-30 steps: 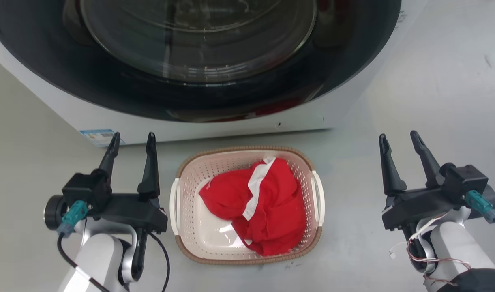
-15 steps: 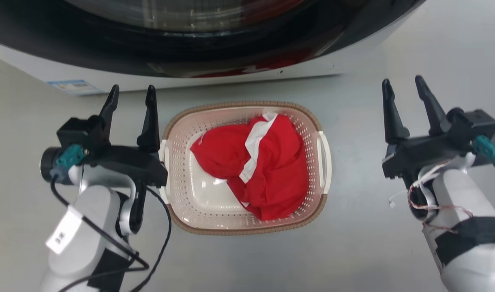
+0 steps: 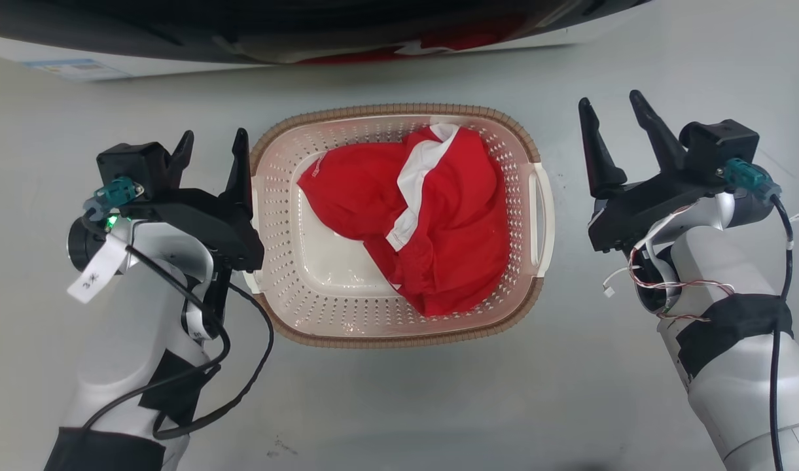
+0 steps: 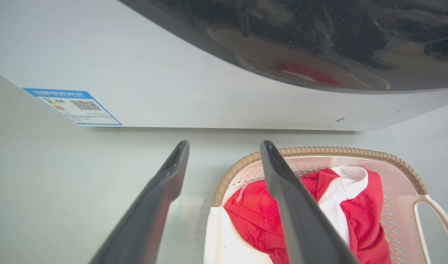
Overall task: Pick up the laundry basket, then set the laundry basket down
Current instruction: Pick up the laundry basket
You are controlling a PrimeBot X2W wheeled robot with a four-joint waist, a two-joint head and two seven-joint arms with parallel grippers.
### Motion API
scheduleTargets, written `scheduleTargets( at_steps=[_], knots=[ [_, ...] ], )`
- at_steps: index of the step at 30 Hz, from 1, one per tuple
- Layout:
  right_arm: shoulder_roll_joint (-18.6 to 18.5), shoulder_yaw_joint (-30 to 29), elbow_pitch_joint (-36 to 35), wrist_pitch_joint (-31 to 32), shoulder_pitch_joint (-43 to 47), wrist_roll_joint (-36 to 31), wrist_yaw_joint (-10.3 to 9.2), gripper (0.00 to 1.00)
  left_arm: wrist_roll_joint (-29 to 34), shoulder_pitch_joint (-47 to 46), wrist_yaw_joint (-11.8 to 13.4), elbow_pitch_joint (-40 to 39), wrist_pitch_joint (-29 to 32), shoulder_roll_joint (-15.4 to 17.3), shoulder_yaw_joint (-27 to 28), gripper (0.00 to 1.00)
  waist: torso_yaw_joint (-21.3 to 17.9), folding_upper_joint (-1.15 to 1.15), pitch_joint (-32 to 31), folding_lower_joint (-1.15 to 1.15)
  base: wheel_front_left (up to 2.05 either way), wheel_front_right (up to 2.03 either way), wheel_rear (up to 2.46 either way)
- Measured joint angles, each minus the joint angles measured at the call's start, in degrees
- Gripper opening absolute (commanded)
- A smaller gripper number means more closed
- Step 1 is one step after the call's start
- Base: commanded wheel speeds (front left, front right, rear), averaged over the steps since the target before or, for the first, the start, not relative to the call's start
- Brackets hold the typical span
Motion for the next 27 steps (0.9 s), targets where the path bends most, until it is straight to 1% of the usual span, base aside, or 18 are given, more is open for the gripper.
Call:
scheduleTargets(
  at_steps=[3, 6, 8, 9, 13, 16, 23, 27],
  knots=[
    [0.35, 0.57, 2.61, 0.44, -1.05, 0.00, 0.12, 1.00, -0.34, -1.12, -0.53, 2.76, 0.97, -0.40, -0.03, 1.00, 0.00, 0.00, 1.31, 0.00, 0.00, 0.00, 0.00],
    [0.80, 1.45, 4.97, 0.80, -1.84, 0.00, 0.62, 1.00, -0.59, -1.91, -1.32, 5.30, 1.67, -0.62, -0.10, 1.00, -0.01, 0.00, 2.48, 0.00, 0.00, 0.00, 0.00],
    [1.36, 1.87, 6.32, 0.94, -2.38, 0.03, 0.86, 1.00, -0.75, -2.14, -1.37, 6.94, 2.18, -0.70, -0.20, 1.00, -0.06, -0.01, 3.19, -0.01, 0.00, 0.00, 0.00],
    [1.55, 2.10, 7.04, 0.94, -2.56, 0.11, 1.05, 1.00, -0.75, -2.26, -1.85, 7.68, 2.56, -0.77, -0.33, 1.00, -0.07, -0.01, 3.54, -0.01, 0.00, 0.00, 0.00],
    [1.92, 2.75, 9.93, 1.01, -2.94, 0.60, 1.25, 1.00, -1.09, -3.60, -2.38, 10.38, 3.28, -1.29, -0.59, 1.00, -0.12, -0.01, 4.81, -0.01, 0.00, 0.00, 0.00],
    [2.37, 3.67, 11.68, 1.44, -3.14, 0.92, 1.40, 1.00, -1.09, -4.31, -3.33, 12.48, 3.88, -1.34, -0.79, 1.00, -0.10, 0.00, 5.61, -0.01, 0.00, 0.00, 0.00],
    [3.32, 4.54, 15.18, 1.46, -3.50, 2.22, 1.80, 1.00, -1.18, -4.34, -4.32, 16.80, 4.48, -1.31, -0.89, 1.00, -0.44, -0.01, 7.06, 0.00, 0.00, 0.00, 0.00],
    [3.53, 4.70, 16.51, 1.43, -3.93, 2.99, 1.98, 1.00, -1.19, -4.76, -4.39, 18.55, 4.47, -1.41, -0.89, 1.00, -0.54, -0.01, 7.55, -0.01, 0.00, 0.00, 0.00]
  ],
)
